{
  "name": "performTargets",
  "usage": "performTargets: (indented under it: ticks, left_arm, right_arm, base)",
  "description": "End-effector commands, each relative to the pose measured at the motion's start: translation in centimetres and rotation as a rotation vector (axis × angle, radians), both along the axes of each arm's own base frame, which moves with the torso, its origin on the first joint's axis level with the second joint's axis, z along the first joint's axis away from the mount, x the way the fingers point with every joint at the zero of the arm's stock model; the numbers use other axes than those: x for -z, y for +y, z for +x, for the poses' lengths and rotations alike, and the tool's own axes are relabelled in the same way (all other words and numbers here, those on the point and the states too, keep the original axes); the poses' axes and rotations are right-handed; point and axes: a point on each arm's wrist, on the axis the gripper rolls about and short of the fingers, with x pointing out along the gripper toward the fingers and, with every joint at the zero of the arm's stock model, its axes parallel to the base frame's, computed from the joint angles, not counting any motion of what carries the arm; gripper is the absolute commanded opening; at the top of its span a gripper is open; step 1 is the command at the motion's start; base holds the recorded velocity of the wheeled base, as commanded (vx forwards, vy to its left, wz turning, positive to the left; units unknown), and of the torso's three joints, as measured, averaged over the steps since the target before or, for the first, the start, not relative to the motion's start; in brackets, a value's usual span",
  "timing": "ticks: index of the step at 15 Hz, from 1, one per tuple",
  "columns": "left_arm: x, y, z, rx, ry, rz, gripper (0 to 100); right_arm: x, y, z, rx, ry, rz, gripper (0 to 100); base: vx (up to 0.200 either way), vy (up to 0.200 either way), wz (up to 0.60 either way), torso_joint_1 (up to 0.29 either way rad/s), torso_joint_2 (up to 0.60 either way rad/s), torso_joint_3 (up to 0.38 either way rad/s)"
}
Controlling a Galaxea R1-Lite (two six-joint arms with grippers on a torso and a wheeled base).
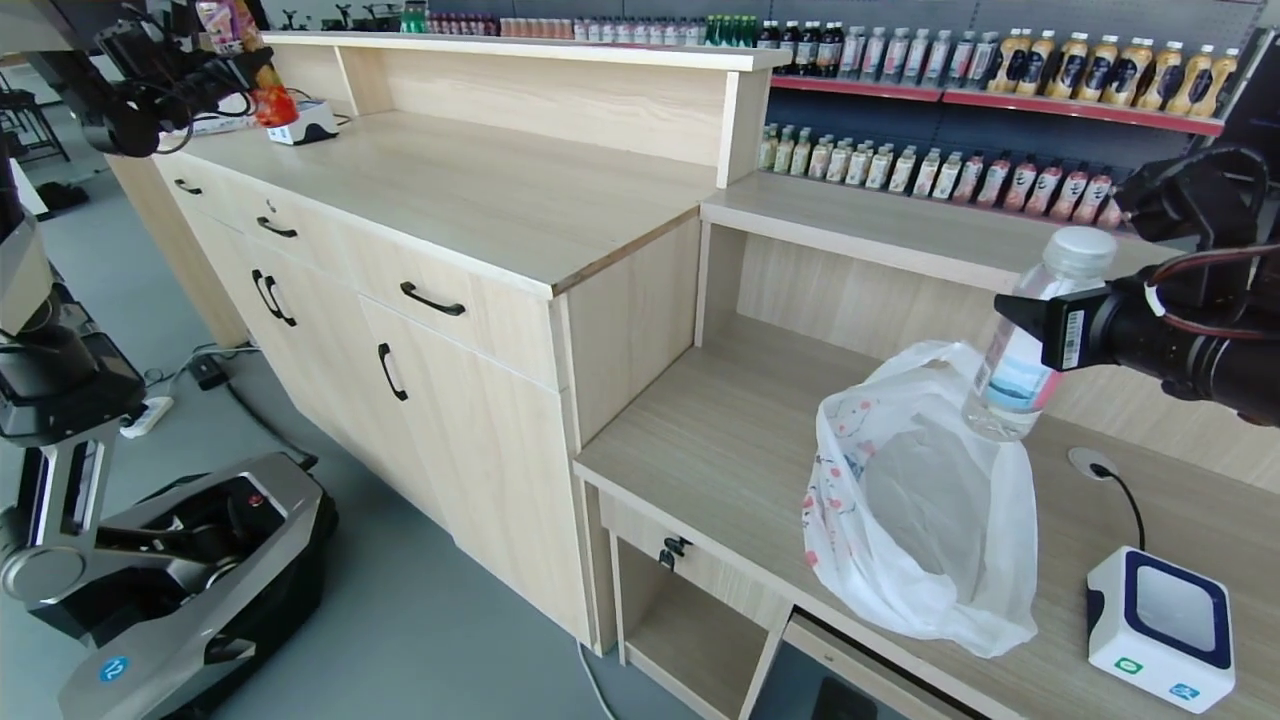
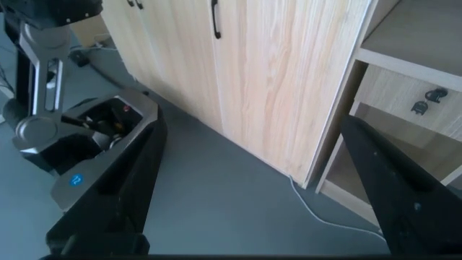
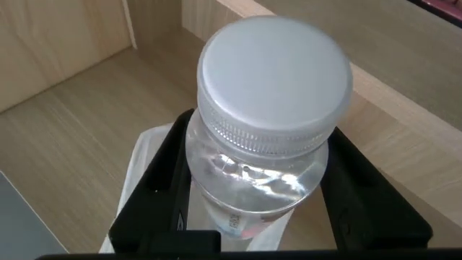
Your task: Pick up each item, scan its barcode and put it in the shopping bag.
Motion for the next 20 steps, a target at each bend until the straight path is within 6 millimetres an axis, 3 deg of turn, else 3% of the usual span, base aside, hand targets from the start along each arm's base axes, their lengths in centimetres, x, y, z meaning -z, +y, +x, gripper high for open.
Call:
performTargets:
  ticks: [1,5,9,15,20]
  left_arm:
    - [0.0,0.0,0.0,-0.002,0.0,0.0,100]
    - [0.0,0.0,0.0,-0.002,0.0,0.0,100]
    - [0.0,0.0,0.0,-0.002,0.0,0.0,100]
    - [0.0,0.0,0.0,-0.002,0.0,0.0,100]
    - [0.0,0.0,0.0,-0.002,-0.001,0.0,100]
  right_arm:
    - [2.4,0.4,3.1,0.002,0.035,0.018,0]
    - [6.2,1.1,7.8,0.004,0.067,0.028,0]
    - [9.5,1.4,10.7,0.007,0.072,0.047,0]
    - [12.4,1.9,13.9,0.002,0.044,0.053,0]
    - [14.3,2.2,15.0,-0.058,0.054,0.085,0]
  base:
    - [0.0,0.0,0.0,0.0,0.0,0.0]
    - [0.0,0.0,0.0,0.0,0.0,0.0]
    - [0.0,0.0,0.0,0.0,0.0,0.0]
    - [0.0,0.0,0.0,0.0,0.0,0.0]
    - [0.0,0.0,0.0,0.0,0.0,0.0]
